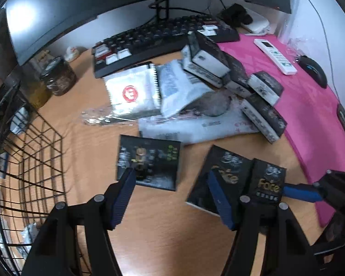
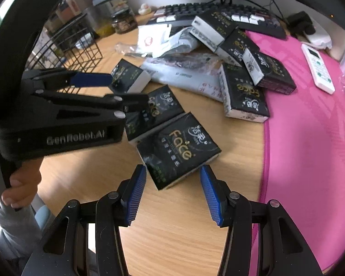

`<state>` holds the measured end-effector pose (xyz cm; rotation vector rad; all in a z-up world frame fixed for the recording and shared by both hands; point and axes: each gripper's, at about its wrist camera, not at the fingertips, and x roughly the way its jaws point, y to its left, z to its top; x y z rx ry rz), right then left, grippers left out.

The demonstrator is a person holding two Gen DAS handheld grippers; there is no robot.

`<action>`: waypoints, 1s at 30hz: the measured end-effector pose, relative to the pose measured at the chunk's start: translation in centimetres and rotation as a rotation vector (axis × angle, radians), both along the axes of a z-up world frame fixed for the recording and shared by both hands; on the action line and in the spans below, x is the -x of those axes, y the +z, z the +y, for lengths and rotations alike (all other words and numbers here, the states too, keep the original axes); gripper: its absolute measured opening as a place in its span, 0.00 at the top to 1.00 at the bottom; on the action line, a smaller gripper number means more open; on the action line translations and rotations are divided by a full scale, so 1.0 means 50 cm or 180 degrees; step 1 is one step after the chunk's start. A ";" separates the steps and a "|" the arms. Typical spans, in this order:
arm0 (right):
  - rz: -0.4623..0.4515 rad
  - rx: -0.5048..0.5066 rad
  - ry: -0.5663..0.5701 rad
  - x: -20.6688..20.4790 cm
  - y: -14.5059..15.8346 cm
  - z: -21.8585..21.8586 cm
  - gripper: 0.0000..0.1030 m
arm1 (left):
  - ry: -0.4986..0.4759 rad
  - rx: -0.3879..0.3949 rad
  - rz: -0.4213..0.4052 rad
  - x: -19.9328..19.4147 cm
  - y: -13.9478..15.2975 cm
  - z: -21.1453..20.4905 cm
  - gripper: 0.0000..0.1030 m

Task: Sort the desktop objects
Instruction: 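Move both grippers back toward the remaining black Face packs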

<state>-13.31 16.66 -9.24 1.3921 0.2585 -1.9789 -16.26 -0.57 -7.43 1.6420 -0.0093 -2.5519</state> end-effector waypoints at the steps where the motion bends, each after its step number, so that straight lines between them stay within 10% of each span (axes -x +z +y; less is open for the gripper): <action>1: 0.0005 0.0004 -0.0028 0.001 0.002 0.008 0.52 | 0.0034 0.0017 0.0015 -0.002 0.004 -0.007 0.32; 30: 0.0223 -0.0104 -0.0436 0.051 0.009 0.057 0.51 | 0.0176 0.0022 -0.0279 -0.040 -0.026 -0.010 0.32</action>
